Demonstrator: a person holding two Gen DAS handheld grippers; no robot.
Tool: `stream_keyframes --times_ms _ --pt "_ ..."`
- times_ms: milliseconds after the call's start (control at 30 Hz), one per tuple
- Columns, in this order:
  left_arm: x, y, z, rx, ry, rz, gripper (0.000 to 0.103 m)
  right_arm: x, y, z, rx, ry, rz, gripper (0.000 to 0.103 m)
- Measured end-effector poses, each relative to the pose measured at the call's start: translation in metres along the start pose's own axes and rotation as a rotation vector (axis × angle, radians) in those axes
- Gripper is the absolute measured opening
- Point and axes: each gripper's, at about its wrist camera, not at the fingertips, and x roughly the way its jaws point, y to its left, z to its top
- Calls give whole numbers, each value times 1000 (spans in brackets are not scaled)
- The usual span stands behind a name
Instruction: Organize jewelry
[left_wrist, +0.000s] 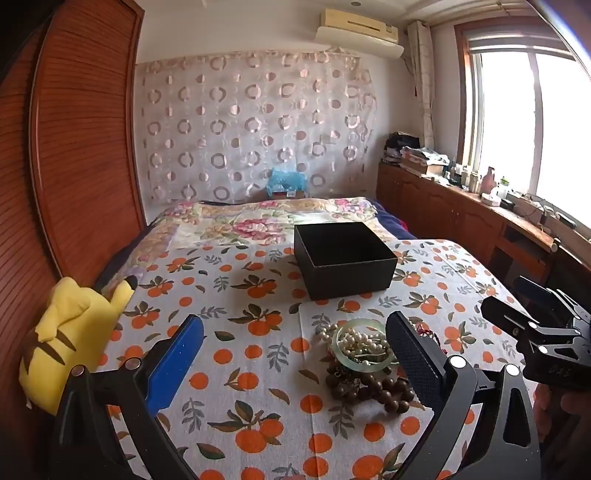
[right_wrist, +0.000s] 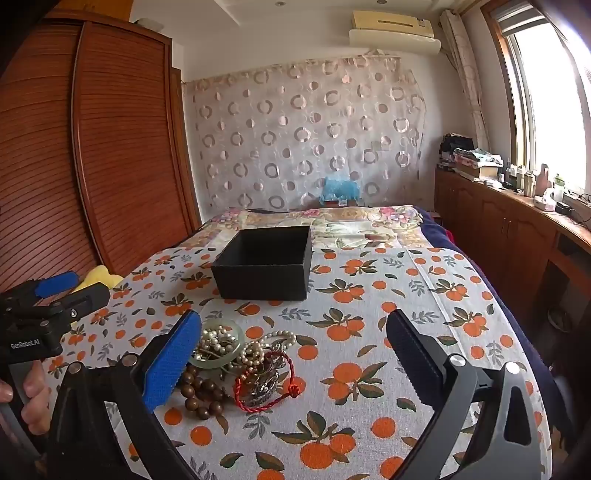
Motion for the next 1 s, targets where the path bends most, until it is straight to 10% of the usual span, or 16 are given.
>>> stream_keyframes --times_ms 1000 --pt "-3 1 3 0 -13 -3 95 -3 -1 1 2 0 1 101"
